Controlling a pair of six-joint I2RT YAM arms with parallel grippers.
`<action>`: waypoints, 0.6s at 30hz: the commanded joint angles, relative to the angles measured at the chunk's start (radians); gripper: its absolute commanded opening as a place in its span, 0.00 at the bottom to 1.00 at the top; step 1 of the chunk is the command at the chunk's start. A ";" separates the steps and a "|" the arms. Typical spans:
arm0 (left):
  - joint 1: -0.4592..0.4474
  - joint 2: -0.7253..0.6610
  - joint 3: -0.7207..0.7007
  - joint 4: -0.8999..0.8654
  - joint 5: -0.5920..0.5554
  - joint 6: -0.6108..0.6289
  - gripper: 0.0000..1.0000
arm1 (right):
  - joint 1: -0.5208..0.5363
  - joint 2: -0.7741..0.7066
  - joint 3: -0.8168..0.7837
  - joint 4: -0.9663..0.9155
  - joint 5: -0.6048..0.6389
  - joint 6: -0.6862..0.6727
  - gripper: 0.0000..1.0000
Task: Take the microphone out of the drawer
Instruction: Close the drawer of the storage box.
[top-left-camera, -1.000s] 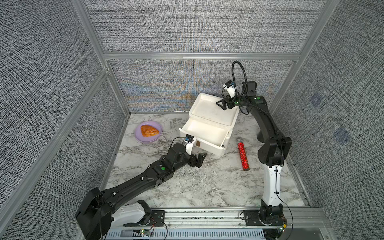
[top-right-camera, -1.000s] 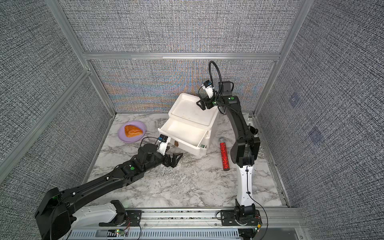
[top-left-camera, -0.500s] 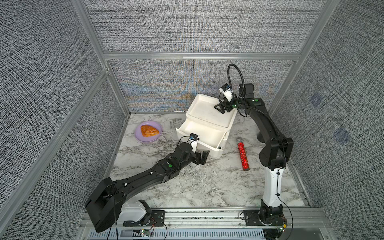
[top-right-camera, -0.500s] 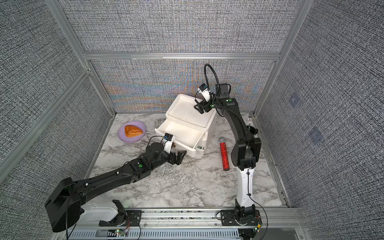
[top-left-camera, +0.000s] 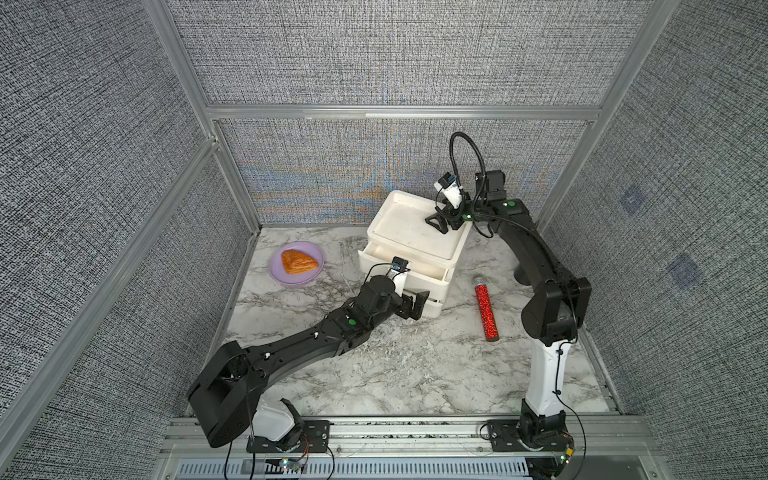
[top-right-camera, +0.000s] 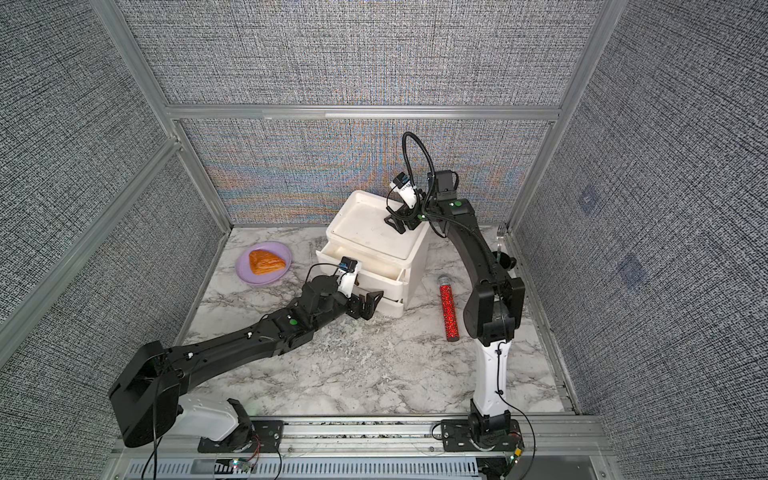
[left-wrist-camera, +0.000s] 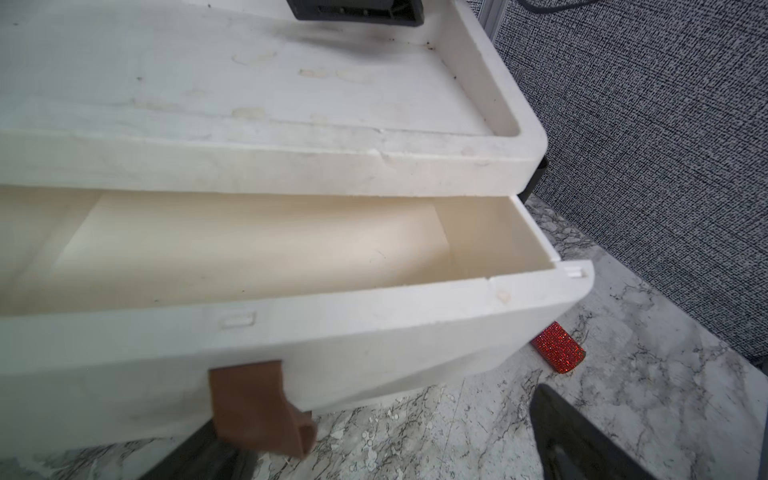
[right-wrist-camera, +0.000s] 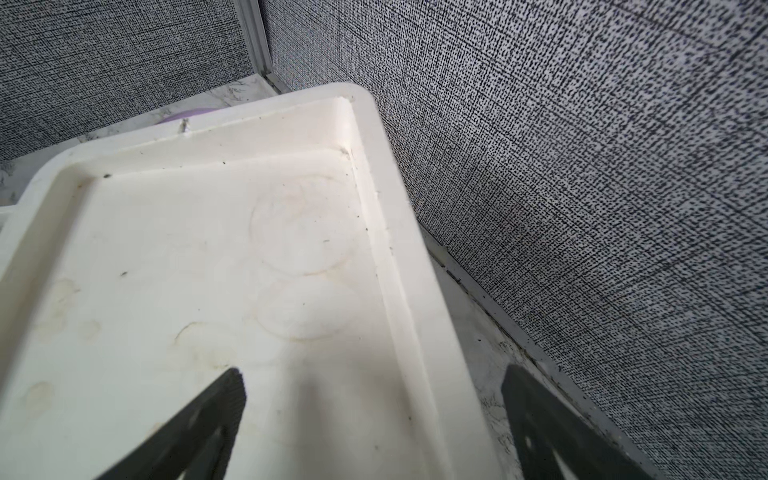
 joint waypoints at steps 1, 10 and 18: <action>-0.001 0.026 0.033 0.074 0.018 0.054 1.00 | 0.009 0.007 -0.027 -0.184 -0.071 0.038 0.98; 0.000 0.088 0.127 -0.005 -0.071 0.037 1.00 | 0.012 -0.002 -0.045 -0.175 -0.075 0.036 0.98; 0.000 0.133 0.165 0.002 -0.104 0.061 1.00 | 0.014 -0.007 -0.054 -0.174 -0.068 0.030 0.98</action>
